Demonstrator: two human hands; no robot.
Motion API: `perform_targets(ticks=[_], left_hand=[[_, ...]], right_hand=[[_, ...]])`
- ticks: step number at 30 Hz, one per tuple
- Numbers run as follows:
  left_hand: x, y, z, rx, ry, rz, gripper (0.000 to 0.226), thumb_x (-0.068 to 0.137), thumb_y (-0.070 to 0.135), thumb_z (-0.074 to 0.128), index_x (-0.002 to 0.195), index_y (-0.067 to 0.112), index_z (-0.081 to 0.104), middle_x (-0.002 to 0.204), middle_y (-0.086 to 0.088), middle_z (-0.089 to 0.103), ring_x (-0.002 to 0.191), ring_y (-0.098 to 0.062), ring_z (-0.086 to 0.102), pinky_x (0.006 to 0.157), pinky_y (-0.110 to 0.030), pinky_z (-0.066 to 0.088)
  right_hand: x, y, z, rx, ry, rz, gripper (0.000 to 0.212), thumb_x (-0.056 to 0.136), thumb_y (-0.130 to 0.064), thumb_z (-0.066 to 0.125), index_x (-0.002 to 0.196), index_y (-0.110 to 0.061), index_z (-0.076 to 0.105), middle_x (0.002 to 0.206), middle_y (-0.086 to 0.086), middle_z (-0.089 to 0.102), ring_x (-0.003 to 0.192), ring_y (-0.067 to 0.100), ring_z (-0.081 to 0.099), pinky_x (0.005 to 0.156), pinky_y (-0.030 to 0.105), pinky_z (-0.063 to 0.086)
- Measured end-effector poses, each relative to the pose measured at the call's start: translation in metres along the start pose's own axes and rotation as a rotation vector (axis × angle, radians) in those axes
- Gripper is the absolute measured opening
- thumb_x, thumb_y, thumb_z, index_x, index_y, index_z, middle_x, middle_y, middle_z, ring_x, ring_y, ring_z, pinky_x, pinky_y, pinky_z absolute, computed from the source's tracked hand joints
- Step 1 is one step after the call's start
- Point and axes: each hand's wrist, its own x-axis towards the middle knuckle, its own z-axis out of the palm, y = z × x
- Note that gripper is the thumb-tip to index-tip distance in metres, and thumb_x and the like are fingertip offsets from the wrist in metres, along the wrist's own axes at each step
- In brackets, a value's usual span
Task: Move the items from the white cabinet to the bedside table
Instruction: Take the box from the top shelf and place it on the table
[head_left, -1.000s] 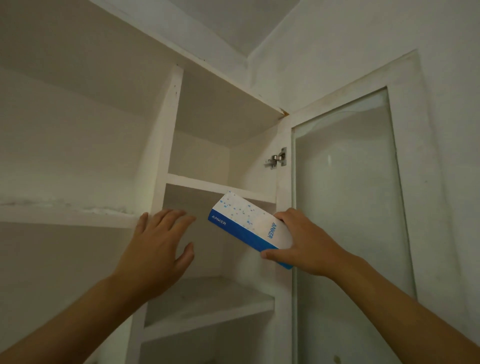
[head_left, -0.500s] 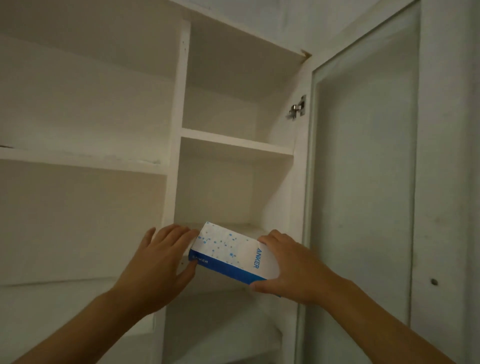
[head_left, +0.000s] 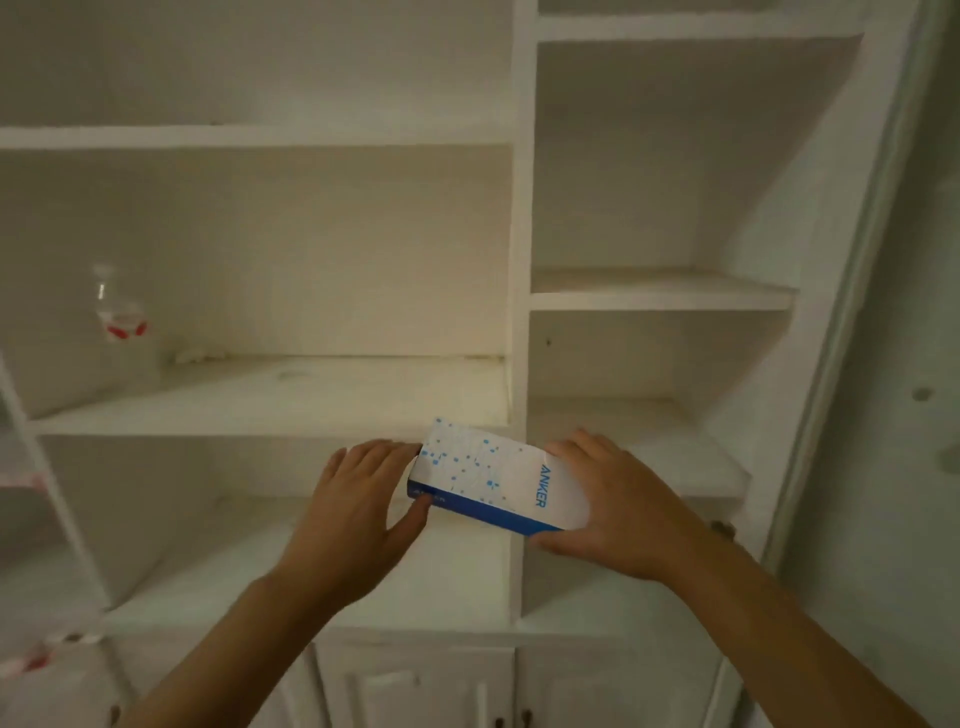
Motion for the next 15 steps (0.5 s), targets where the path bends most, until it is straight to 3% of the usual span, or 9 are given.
perform_targets(ticks=[6,10,15], left_hand=[[-0.104,-0.063,-0.01,0.076,-0.108,-0.185,0.052,0.097,0.053,0.042,0.139,0.024,0.055,0.135,0.006,0.061,0.127,-0.02,0.053,0.107,-0.048,0.044],[-0.175,-0.101,-0.028,0.102,-0.136,-0.353,0.056,0.097,0.056,0.038,0.141,0.025,0.054,0.139,0.005,0.06,0.13,-0.018,0.051,0.114,-0.047,0.04],[-0.265,-0.144,-0.06,0.105,-0.151,-0.599,0.06,0.099,0.062,0.036,0.148,0.03,0.048,0.151,0.005,0.052,0.142,-0.019,0.043,0.12,-0.046,0.031]], right_hand=[[0.005,-0.08,0.08,0.102,-0.129,-0.087,0.094,0.071,-0.08,0.069,0.146,-0.033,0.037,0.13,-0.017,0.041,0.115,0.008,0.043,0.092,0.031,0.047],[0.007,-0.147,0.125,0.155,-0.188,-0.154,0.098,0.073,-0.08,0.069,0.15,-0.029,0.036,0.138,-0.015,0.04,0.12,0.01,0.042,0.099,0.033,0.043],[0.005,-0.235,0.168,0.207,-0.249,-0.186,0.095,0.073,-0.079,0.069,0.147,-0.029,0.038,0.133,-0.013,0.043,0.114,0.011,0.043,0.097,0.035,0.045]])
